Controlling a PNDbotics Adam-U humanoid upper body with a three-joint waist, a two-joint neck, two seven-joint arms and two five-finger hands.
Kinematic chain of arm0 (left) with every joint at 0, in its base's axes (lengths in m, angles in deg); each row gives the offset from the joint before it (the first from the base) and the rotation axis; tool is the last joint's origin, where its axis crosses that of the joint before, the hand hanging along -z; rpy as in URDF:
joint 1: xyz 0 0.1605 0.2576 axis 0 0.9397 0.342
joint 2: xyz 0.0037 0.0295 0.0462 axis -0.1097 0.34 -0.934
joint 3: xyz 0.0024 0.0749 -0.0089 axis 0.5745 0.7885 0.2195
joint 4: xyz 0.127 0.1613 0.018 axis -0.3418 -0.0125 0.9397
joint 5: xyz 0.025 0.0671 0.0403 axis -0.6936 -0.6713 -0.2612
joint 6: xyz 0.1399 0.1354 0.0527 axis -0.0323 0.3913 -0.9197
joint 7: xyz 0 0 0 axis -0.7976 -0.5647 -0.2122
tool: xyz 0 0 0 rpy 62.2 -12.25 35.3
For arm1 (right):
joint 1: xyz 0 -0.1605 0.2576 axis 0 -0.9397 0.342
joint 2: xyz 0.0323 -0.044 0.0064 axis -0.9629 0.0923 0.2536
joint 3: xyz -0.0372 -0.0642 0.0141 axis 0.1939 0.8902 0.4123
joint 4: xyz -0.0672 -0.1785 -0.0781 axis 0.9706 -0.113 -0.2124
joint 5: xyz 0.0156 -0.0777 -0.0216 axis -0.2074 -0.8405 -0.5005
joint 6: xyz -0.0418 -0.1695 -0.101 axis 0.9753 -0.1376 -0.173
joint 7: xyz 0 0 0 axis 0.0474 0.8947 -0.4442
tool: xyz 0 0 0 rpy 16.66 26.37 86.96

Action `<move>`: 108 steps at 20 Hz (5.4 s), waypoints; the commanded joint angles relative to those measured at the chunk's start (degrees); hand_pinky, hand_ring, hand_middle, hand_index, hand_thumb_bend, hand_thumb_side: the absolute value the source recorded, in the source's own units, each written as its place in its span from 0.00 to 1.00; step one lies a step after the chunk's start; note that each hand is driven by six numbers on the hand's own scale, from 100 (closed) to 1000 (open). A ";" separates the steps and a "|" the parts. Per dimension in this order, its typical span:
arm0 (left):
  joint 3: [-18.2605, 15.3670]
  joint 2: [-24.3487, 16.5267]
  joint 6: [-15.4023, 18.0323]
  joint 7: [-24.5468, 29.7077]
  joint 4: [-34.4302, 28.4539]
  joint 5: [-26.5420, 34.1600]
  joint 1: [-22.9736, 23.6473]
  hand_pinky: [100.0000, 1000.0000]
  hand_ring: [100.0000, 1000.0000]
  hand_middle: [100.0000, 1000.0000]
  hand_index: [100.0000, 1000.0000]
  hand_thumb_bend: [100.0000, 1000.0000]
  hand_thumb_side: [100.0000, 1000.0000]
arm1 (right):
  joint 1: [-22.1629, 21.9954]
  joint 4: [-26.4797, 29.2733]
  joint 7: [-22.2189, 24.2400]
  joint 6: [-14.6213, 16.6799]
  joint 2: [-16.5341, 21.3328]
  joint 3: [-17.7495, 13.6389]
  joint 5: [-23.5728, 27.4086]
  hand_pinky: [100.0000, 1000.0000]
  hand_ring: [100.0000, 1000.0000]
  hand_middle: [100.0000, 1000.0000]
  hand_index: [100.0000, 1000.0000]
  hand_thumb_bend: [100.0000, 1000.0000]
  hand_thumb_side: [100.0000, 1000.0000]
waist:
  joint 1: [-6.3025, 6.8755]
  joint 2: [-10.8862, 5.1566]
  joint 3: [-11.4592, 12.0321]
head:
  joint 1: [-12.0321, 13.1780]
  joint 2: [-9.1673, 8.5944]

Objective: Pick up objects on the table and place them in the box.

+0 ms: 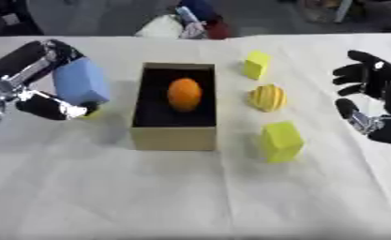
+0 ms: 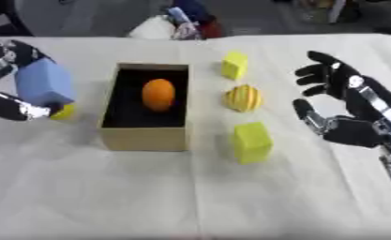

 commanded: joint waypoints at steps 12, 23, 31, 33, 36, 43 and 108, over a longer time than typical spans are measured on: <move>8.34 9.55 4.39 5.51 16.88 -7.22 -14.14 0.47 0.39 0.34 0.55 0.40 0.13 | 0.64 0.04 0.78 0.10 0.66 0.20 0.59 0.71 0.79 0.77 1.00 0.14 0.24 | 0.25 -1.91 -1.09 | 0.34 0.29; 8.70 15.09 7.18 -0.78 25.89 -15.55 -17.13 0.70 0.63 0.58 0.75 0.78 0.43 | 0.79 -0.07 1.15 0.10 0.25 0.48 0.78 0.71 0.78 0.77 1.00 0.14 0.24 | 0.13 -1.91 -1.73 | 0.68 0.29; 7.73 11.33 7.04 -0.46 18.23 -12.37 -15.24 0.87 0.85 0.84 0.90 1.00 0.59 | 0.78 -0.19 1.00 0.06 0.47 0.40 0.73 0.71 0.78 0.77 1.00 0.14 0.24 | 0.48 -1.96 -1.40 | 0.17 0.29; 7.26 9.61 6.90 1.16 15.14 -10.65 -14.67 0.89 0.87 0.87 0.92 1.00 0.60 | 0.80 -0.21 1.02 0.06 0.52 0.42 0.73 0.71 0.78 0.77 1.00 0.14 0.24 | 0.55 -2.03 -1.21 | -0.02 0.29; 5.86 7.13 6.29 3.00 11.08 -7.65 -13.84 0.89 0.88 0.87 0.92 1.00 0.60 | 0.72 -0.29 1.00 0.03 0.59 0.40 0.72 0.71 0.78 0.77 1.00 0.14 0.24 | 0.58 -2.16 -0.95 | -0.23 0.29; 0.17 -0.53 3.70 3.78 8.46 -2.53 -11.38 0.85 0.82 0.81 0.90 0.94 0.52 | 0.40 -0.44 0.96 0.02 0.79 0.33 0.79 0.71 0.78 0.76 1.00 0.14 0.24 | 0.64 -2.35 -0.69 | -0.95 0.29; 7.94 6.84 6.59 0.44 14.93 -12.44 -15.44 0.87 0.81 0.80 0.87 0.99 0.56 | 0.87 -1.56 0.35 -0.57 1.30 0.69 1.71 0.71 0.78 0.76 1.00 0.17 0.22 | 0.04 -3.02 -2.01 | -1.62 0.29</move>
